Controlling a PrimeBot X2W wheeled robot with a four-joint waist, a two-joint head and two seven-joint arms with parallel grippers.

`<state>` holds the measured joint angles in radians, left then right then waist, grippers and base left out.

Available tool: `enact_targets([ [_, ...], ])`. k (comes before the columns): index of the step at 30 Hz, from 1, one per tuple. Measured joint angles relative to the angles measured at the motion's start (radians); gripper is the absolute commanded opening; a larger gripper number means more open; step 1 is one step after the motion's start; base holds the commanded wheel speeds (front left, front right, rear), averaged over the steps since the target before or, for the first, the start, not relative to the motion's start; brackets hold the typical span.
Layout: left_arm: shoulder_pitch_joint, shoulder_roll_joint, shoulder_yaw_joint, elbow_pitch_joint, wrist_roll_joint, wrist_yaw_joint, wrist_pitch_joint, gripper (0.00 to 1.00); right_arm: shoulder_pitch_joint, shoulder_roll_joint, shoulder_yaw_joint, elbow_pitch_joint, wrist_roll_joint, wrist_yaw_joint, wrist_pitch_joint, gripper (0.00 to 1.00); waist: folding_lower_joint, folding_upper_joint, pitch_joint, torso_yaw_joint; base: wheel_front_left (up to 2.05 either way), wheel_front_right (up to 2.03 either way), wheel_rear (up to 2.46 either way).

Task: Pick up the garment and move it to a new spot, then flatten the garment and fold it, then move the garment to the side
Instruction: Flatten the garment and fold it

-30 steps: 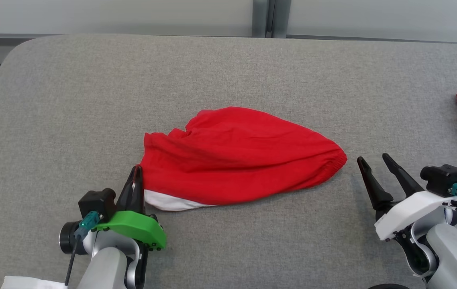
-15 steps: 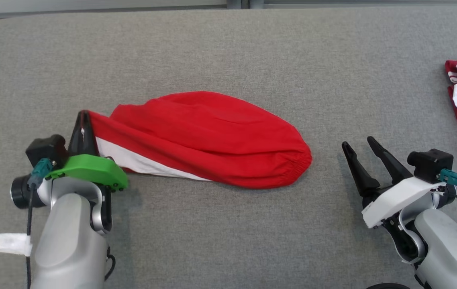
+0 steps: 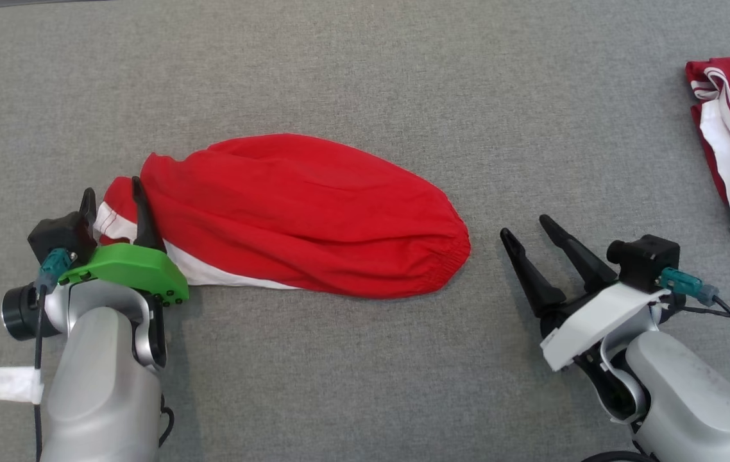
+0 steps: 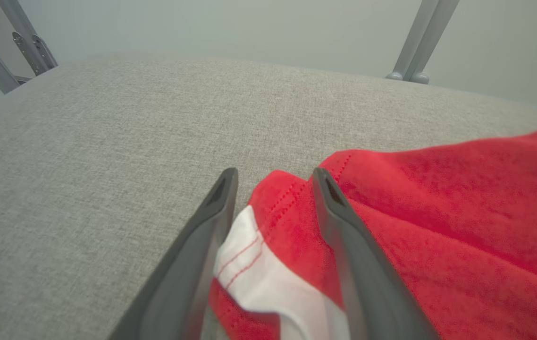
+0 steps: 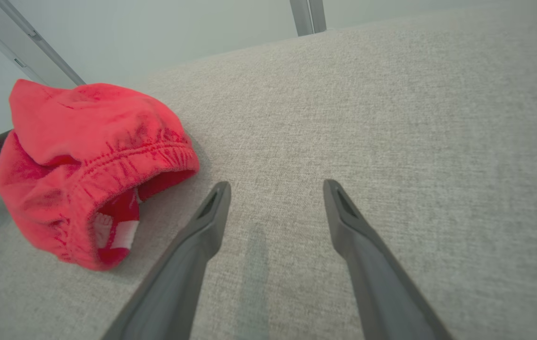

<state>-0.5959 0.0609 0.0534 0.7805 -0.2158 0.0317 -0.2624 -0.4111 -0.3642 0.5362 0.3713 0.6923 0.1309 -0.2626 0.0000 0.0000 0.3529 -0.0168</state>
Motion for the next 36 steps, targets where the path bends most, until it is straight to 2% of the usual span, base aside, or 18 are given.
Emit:
enact_targets([
  [6,0.094,-0.011,-0.005,-0.146,0.02,-0.016,0.0,1.0,0.043,-0.009,0.096,-0.056,0.042,0.0,0.0,1.0,0.0,0.0,-0.026,0.032,0.0,0.0,0.0],
  [14,0.214,-0.012,-0.094,-0.265,-0.073,-0.013,0.0,1.0,0.105,-0.062,0.193,-0.13,0.099,0.0,0.0,1.0,0.0,0.0,-0.08,0.096,0.0,0.0,0.0],
  [23,0.253,-0.012,-0.151,-0.313,-0.099,0.001,0.0,1.0,0.072,-0.032,0.244,-0.063,0.103,0.0,0.0,1.0,0.0,0.0,-0.127,0.152,0.0,0.0,0.0],
  [32,0.269,-0.012,-0.165,-0.332,-0.107,0.007,0.0,1.0,0.046,-0.014,0.241,0.001,0.087,0.0,0.0,1.0,0.0,0.0,-0.135,0.168,0.0,0.0,0.0],
  [33,0.269,-0.012,-0.166,-0.333,-0.108,0.008,0.0,1.0,0.046,-0.012,0.246,-0.002,0.087,0.0,0.0,0.96,0.0,0.0,-0.135,0.168,0.0,0.0,0.0],
  [34,0.269,-0.012,-0.167,-0.334,-0.109,0.008,0.0,1.0,0.046,-0.009,0.247,-0.01,0.087,0.0,0.0,0.68,0.0,0.0,-0.134,0.168,0.0,0.0,0.0],
  [36,0.272,-0.012,-0.169,-0.338,-0.11,0.009,0.0,1.0,0.044,-0.006,0.245,-0.027,0.087,0.0,0.0,0.0,0.0,0.0,-0.133,0.166,0.0,0.0,0.0],
])
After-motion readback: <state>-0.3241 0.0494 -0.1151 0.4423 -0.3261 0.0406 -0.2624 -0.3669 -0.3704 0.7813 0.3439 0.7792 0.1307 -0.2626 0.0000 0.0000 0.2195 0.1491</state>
